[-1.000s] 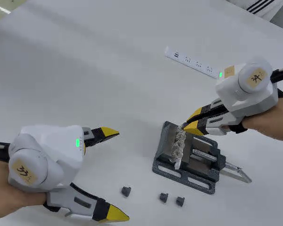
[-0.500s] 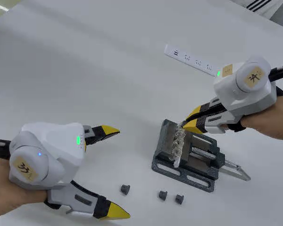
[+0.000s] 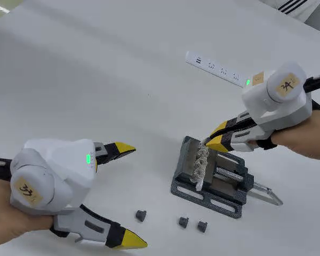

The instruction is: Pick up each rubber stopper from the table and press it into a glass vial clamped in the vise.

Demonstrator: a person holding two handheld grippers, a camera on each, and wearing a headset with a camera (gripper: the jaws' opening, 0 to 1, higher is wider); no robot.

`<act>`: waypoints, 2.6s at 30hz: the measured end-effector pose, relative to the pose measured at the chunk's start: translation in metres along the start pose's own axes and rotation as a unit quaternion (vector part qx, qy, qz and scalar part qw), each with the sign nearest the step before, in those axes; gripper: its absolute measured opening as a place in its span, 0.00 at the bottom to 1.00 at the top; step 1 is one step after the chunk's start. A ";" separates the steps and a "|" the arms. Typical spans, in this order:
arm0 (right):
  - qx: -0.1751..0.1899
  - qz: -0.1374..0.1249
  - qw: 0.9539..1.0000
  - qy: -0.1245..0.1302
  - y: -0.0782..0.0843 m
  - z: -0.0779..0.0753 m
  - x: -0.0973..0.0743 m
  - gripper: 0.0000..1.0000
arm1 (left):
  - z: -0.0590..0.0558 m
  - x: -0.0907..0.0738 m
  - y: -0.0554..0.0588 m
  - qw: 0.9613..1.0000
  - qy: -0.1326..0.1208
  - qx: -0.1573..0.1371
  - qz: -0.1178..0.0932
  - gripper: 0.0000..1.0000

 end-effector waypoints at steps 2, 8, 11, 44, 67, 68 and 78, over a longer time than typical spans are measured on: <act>-0.002 -0.001 1.000 0.001 0.000 -0.001 0.000 0.03 | 0.000 0.000 0.000 1.000 0.000 0.000 0.000 0.95; -0.012 0.002 1.000 0.004 0.000 -0.001 0.001 0.03 | 0.001 0.000 0.000 1.000 0.000 0.002 0.001 0.95; -0.011 0.001 1.000 0.003 0.001 -0.001 0.001 0.03 | 0.001 0.000 0.000 1.000 0.002 0.002 0.002 0.95; -0.041 -0.005 0.999 0.012 -0.006 -0.002 -0.012 0.06 | 0.002 -0.002 -0.001 1.000 -0.002 0.003 0.001 0.94; -0.055 0.001 0.998 0.000 -0.004 0.002 -0.005 0.00 | 0.002 -0.002 -0.001 1.000 -0.002 0.000 0.001 0.94; -0.056 0.002 0.998 0.000 -0.004 0.002 -0.005 0.00 | 0.002 -0.002 -0.001 1.000 -0.002 0.000 0.001 0.94; -0.066 0.012 0.998 -0.008 -0.003 0.000 -0.002 0.00 | 0.005 -0.001 0.000 1.000 -0.003 -0.001 -0.001 0.94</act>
Point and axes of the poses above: the centre of the closed fingertips' face, and the gripper's own axes: x roughly forward along the fingers, z roughly to its left, y roughly out of its underside, the point moved 4 cm from there along -x, roughly backward along the fingers, and after that the axes turned 5 degrees about y, right-handed, at the moved point
